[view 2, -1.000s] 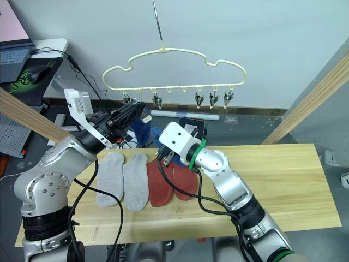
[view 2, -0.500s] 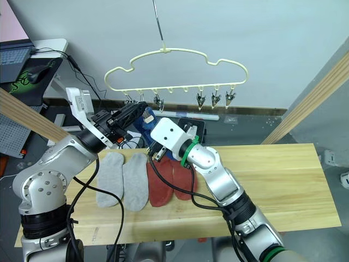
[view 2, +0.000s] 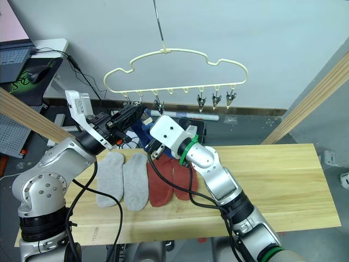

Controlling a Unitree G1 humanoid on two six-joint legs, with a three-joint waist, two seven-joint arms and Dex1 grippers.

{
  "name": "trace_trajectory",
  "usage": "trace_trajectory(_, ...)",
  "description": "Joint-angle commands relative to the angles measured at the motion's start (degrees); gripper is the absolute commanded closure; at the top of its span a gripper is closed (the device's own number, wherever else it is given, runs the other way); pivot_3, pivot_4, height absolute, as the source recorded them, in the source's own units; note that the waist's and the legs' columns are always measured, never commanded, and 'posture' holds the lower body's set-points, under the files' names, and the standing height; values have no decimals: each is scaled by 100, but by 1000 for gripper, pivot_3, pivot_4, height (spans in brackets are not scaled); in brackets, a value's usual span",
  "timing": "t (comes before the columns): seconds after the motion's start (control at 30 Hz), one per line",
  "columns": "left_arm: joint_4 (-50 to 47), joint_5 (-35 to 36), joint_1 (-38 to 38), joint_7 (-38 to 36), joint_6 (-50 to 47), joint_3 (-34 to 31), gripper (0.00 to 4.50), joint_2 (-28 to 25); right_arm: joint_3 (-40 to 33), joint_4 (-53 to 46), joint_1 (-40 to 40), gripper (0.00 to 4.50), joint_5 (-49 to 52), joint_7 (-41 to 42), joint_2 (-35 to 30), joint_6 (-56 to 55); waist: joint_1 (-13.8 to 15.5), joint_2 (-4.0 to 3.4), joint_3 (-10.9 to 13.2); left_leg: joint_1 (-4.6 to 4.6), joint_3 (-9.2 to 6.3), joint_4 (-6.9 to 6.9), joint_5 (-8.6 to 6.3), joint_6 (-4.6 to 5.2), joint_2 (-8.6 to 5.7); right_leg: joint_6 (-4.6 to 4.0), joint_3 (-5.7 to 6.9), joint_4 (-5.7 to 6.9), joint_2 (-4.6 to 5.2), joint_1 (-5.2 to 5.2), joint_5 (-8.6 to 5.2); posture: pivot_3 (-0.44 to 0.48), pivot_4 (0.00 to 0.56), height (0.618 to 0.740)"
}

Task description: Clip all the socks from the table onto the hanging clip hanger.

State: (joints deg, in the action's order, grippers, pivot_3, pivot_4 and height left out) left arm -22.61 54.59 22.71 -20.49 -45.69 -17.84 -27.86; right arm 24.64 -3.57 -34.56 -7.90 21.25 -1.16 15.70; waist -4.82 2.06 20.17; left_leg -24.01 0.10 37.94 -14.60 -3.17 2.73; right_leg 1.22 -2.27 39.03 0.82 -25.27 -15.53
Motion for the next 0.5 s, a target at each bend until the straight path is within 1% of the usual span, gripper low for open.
trace_trajectory(0.03, -219, 22, -73, -49, 75, 22, 4238, -50, -54, -80, -85, 4500, 48, -36, 164, -146, 0, 2, -1, 0, 0, 0, 0, 0, 0, 0, 0, 0, 0, 0, 0, -125, 320, 736)
trace_trajectory(0.27, -255, 6, -107, -91, 143, 11, 4238, -43, -71, 55, -174, 4500, 38, -23, 291, -208, 1, 6, -4, 0, -1, 1, -1, 1, 0, -1, 1, 2, 1, 0, 1, -119, 318, 736)
trace_trajectory(0.33, -221, -25, -124, -86, 170, -20, 3474, -47, -64, 91, -196, 4500, 36, -9, 312, -227, 1, 7, -4, 0, -1, 2, -1, 1, 0, -1, 2, 2, 1, 0, 1, -117, 318, 736)
trace_trajectory(0.37, -213, -29, -133, -80, 175, -24, 3252, -51, -63, 102, -201, 4500, 34, -4, 318, -235, 1, 7, -5, 0, -1, 1, -1, 2, 0, -1, 2, 2, 1, 0, 1, -117, 318, 736)
trace_trajectory(0.5, -271, 61, -206, -113, 118, -21, 2009, -95, -42, 170, -225, 4500, 27, 26, 342, -268, 2, 10, -6, 0, -2, 2, 0, 1, 1, -1, 4, 3, 1, 0, 1, -111, 316, 736)
